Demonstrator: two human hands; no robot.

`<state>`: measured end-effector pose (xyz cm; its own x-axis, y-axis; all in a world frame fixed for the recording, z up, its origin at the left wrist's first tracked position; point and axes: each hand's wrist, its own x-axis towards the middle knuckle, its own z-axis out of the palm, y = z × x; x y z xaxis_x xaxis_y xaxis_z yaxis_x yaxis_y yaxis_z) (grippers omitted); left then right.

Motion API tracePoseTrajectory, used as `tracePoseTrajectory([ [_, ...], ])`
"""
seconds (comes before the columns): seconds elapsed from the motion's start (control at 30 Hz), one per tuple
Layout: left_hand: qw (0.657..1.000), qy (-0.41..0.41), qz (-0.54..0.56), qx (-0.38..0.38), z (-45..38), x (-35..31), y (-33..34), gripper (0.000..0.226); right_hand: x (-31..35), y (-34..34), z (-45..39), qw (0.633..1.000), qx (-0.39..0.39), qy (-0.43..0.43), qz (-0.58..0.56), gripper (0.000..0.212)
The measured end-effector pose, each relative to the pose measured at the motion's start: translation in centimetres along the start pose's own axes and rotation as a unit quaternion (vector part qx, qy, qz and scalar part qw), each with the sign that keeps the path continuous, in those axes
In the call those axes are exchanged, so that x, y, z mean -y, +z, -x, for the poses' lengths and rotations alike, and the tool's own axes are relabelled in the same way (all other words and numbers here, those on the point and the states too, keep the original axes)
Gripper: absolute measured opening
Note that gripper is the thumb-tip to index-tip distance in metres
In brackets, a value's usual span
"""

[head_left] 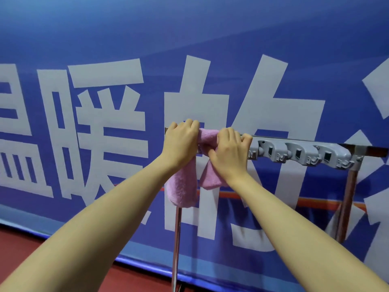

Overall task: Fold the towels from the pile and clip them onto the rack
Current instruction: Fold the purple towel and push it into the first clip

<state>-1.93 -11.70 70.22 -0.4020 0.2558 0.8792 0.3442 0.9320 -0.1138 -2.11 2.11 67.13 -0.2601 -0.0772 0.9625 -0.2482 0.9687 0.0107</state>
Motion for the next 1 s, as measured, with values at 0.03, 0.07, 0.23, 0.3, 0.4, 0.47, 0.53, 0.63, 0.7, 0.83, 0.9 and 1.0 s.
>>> tracePoseTrajectory([
  [0.03, 1.0, 0.003, -0.002, -0.009, -0.3, 0.4, 0.3, 0.022, 0.2, 0.5, -0.3, 1.0, 0.008, 0.018, -0.017, 0.035],
  [0.07, 1.0, 0.009, -0.006, -0.019, -0.5, 0.7, 0.6, 0.025, 0.3, 1.0, -0.6, 0.999, 0.016, 0.034, -0.034, 0.04],
  [0.23, 0.998, 0.048, -0.021, -0.033, -1.4, 2.2, 2.1, 0.028, 0.3, 2.5, -2.6, 0.999, 0.01, 0.03, -0.009, 0.041],
  [0.3, 0.998, 0.047, -0.013, -0.035, -1.6, 2.3, 2.8, 0.03, 0.0, 3.1, -2.8, 0.999, 0.005, 0.018, 0.033, 0.028],
  [0.4, 0.998, 0.062, 0.017, -0.026, -1.4, 2.3, 4.1, 0.03, -0.3, 4.0, -1.4, 0.997, 0.027, 0.01, 0.07, 0.023],
  [0.47, 0.995, 0.09, 0.034, -0.002, -0.9, 2.4, 5.2, 0.029, -0.5, 4.6, 0.2, 0.996, 0.037, -0.002, 0.079, 0.024],
  [0.53, 0.994, 0.109, 0.031, 0.009, -0.4, 2.5, 6.1, 0.029, -0.6, 5.2, 1.6, 0.997, 0.045, -0.013, 0.068, 0.033],
  [0.63, 0.992, 0.122, 0.04, 0.004, 0.2, 2.8, 6.6, 0.028, -0.4, 5.6, 2.5, 0.997, 0.063, -0.034, 0.036, 0.06],
  [0.7, 0.991, 0.113, 0.065, 0.021, 0.4, 2.8, 6.6, 0.035, -0.1, 5.8, 2.7, 0.997, 0.071, -0.039, 0.004, 0.069],
  [0.83, 0.984, 0.012, 0.158, 0.084, 2.2, 2.8, 6.7, 0.046, 0.1, 6.1, 3.1, 0.995, 0.095, -0.025, -0.034, 0.072],
  [0.9, 0.975, -0.041, 0.198, 0.096, 3.9, 2.7, 6.9, 0.049, 0.0, 6.2, 3.6, 0.993, 0.11, -0.02, -0.033, 0.07],
  [1.0, 0.964, -0.116, 0.212, 0.112, 5.8, 2.3, 6.9, 0.036, 0.0, 6.3, 4.2, 0.991, 0.129, -0.005, -0.038, 0.074],
])
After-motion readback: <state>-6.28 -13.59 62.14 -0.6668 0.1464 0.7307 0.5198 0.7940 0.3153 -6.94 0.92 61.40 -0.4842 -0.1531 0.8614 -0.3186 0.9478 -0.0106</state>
